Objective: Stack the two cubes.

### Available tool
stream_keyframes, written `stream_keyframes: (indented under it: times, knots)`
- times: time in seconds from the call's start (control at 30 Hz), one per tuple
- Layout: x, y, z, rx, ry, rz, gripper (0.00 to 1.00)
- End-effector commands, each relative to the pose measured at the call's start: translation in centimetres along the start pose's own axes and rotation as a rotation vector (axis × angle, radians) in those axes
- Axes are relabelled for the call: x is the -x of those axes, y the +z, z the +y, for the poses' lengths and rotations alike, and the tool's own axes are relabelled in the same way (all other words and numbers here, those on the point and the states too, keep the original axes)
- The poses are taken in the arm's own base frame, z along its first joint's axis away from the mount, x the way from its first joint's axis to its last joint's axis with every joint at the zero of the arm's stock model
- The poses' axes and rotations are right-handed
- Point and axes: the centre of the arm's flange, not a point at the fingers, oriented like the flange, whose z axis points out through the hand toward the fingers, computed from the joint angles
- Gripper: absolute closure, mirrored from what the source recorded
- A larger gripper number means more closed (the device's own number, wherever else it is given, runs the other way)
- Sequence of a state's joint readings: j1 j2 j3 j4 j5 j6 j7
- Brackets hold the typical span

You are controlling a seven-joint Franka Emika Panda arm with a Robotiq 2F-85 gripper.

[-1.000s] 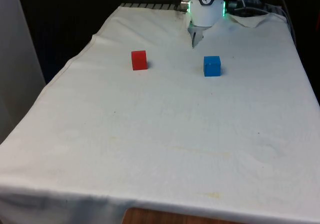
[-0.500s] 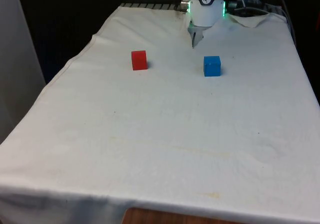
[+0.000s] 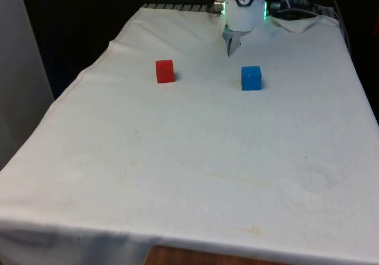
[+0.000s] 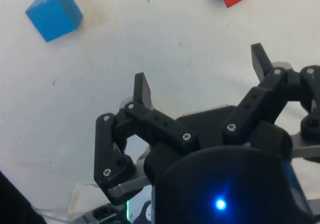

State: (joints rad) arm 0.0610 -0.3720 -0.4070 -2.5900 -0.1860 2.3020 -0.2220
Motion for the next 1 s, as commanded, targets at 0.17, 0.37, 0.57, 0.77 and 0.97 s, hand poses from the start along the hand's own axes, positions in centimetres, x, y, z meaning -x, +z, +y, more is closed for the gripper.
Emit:
stream_keyframes:
  times: [0.17, 0.37, 0.57, 0.77, 0.97]
  knots:
    - [0.5, 2.1, 1.3, 0.002, 0.001, 0.009, 0.00]
    - [1.0, 3.9, 2.3, 0.001, -0.003, 0.015, 0.00]
    - [1.3, 5.4, 2.9, 0.009, -0.019, 0.016, 0.00]
    - [1.6, 7.0, 3.5, 0.013, -0.063, 0.031, 0.00]
    - [1.8, 8.4, 4.2, 0.020, -0.095, 0.032, 0.00]
